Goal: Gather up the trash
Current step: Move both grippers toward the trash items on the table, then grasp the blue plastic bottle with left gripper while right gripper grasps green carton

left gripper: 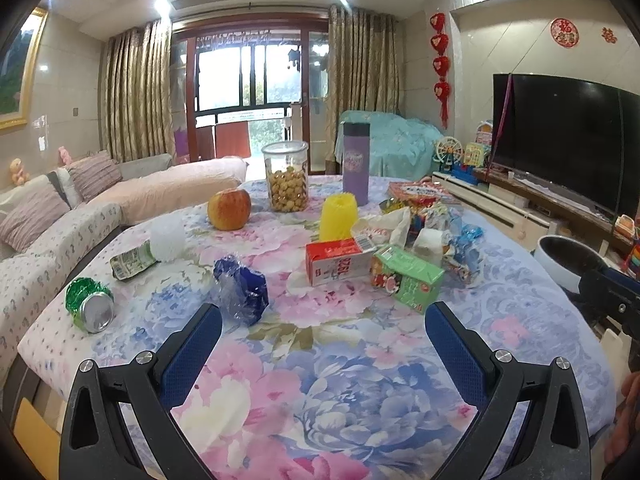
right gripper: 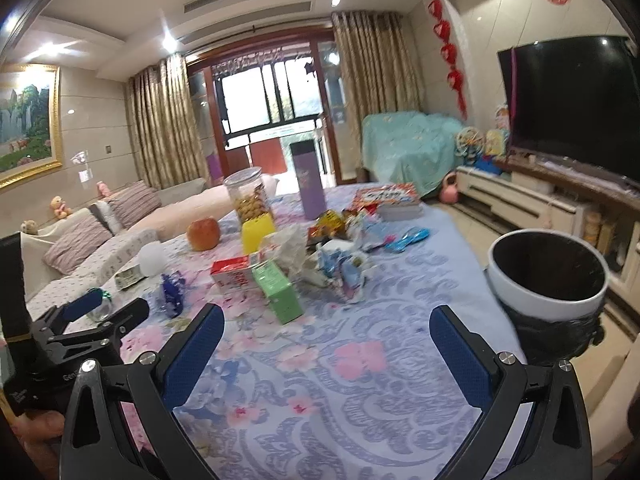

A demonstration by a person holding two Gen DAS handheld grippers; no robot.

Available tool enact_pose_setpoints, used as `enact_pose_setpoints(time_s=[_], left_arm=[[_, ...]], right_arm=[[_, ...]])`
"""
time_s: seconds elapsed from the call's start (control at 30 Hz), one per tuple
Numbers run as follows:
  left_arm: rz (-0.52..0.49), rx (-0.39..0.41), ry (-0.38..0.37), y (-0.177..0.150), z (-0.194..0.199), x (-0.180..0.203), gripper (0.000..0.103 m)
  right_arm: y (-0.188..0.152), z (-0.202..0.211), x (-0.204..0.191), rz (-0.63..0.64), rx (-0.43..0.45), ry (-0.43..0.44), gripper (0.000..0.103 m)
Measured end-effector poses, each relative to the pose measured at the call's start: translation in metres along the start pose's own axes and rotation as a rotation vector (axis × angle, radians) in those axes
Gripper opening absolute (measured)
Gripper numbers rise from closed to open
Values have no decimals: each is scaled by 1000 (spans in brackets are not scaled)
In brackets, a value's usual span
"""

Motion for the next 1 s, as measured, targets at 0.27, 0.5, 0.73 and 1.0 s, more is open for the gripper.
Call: enact_pose_setpoints(time_s=[0.27, 0.5, 0.73, 1.0], left_arm=[[23, -79, 35, -5, -29, -21, 102], [68, -168, 36, -3, -71, -46, 102], [108, -237, 22, 6, -118, -63, 102], [119, -326, 37, 11, -174, -79, 101]], right_arm=[[-2, -20, -8, -9, -75, 81, 101], [-3, -60, -21, 32, -186, 102, 84], [-8, -117, -35, 76, -320, 109, 79], [-14, -171, -39, 112, -423, 80, 76]])
Point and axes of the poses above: each gripper's, at about its wrist camera, not at the fingertips, and z roughly against the way its jaws point, x to its right, y to its top, the point moved 3 cm from there along -z, roughly the way its jaws point, and after that the axes turned 15 degrees about -z, right-handed, at the moved point
